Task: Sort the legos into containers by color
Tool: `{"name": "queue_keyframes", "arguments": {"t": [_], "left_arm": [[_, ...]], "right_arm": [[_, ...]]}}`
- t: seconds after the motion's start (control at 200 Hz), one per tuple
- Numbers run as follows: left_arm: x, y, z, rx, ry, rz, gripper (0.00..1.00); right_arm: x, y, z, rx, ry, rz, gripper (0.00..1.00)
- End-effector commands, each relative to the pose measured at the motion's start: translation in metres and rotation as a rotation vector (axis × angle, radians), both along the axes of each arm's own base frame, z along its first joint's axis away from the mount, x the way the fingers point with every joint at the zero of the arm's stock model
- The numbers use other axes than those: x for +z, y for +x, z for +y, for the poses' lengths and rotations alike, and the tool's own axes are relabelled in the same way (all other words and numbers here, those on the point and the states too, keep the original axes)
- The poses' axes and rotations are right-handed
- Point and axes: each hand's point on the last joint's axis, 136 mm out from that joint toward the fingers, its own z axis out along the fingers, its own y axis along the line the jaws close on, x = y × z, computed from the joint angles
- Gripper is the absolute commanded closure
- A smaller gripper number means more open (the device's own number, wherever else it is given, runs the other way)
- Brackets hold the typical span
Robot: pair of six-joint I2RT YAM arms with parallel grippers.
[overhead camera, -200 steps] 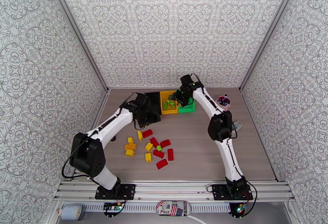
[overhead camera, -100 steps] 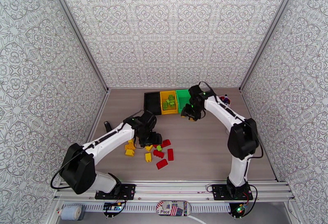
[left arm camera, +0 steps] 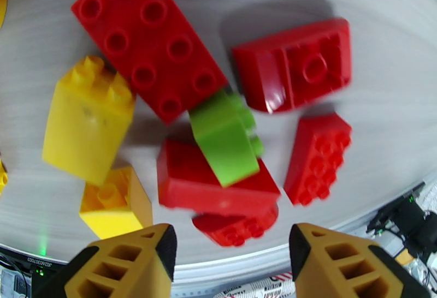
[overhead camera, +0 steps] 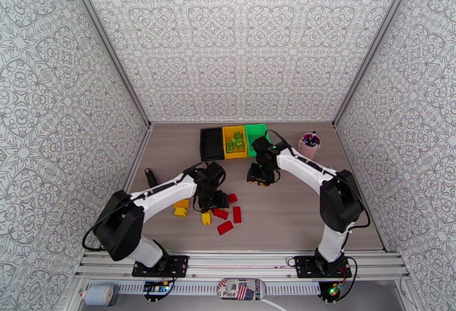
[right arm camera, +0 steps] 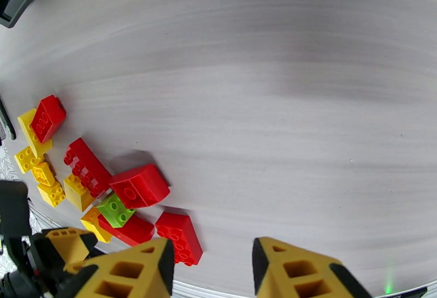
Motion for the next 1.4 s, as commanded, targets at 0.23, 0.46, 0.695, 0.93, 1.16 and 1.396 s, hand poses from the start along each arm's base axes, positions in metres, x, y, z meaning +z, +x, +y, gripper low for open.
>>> {"name": "queue_keyframes", "arguments": {"t": [0.23,0.46,0.695,0.93,1.16,1.396], "left_arm": [[0.005,0.034,0.005,0.001,0.09,-0.081,0.42],[-0.009,0.034,0.004,-0.047,0.118,-0.038,0.46],[-0.022,0.031,-0.004,-0.071,0.124,-0.004,0.51],[-0.034,0.033,-0.01,-0.074,0.131,0.017,0.56],[-0.038,0.03,-0.01,-0.083,0.146,0.032,0.62],[-0.039,0.025,-0.009,-0.094,0.154,0.037,0.68]], "right_arm": [[0.013,-0.012,-0.011,-0.032,0.014,-0.048,0.56],[0.01,-0.018,-0.016,-0.056,0.017,-0.049,0.56],[0.012,-0.018,-0.018,-0.065,0.011,-0.058,0.56],[0.009,-0.019,-0.02,-0.079,0.007,-0.054,0.57],[0.009,-0.018,-0.021,-0.082,0.003,-0.058,0.57],[0.007,-0.016,-0.019,-0.087,0.011,-0.057,0.57]]}}
